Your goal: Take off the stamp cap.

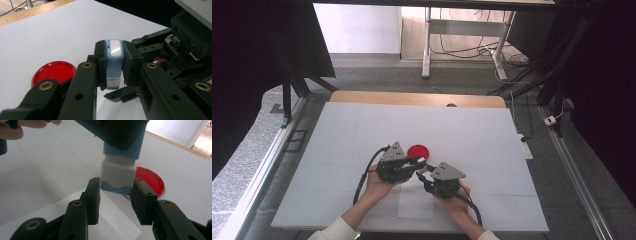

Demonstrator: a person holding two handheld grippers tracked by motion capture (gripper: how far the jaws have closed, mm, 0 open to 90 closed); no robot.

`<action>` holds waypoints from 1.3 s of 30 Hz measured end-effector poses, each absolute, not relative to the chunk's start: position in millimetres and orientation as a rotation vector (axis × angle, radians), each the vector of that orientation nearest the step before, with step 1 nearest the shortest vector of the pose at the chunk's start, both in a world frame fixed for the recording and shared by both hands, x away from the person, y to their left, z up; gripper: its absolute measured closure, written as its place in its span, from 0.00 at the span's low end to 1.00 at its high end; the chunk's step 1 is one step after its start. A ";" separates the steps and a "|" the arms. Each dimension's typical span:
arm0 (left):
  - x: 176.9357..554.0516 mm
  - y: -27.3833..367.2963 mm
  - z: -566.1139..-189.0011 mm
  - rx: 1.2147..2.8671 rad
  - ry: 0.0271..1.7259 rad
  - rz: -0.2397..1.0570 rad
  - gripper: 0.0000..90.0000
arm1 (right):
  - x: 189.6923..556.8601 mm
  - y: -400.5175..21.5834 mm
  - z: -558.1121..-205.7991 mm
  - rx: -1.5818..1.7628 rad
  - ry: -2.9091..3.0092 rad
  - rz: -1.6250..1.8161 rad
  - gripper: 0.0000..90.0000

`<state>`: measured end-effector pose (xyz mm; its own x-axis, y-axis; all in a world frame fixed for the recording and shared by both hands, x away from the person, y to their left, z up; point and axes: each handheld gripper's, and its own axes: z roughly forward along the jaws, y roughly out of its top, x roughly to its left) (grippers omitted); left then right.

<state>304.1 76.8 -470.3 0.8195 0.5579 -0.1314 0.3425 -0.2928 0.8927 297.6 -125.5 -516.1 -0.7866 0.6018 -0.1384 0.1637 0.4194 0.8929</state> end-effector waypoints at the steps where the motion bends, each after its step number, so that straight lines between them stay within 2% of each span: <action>1: 304.0 76.8 -470.3 1.909 0.676 0.247 0.83 | 297.8 -125.3 -516.3 0.653 2.236 1.334 0.68; 39: 301.2 76.5 -472.1 1.883 0.687 0.279 0.83 | 292.5 -123.6 -517.5 0.656 2.170 1.295 0.72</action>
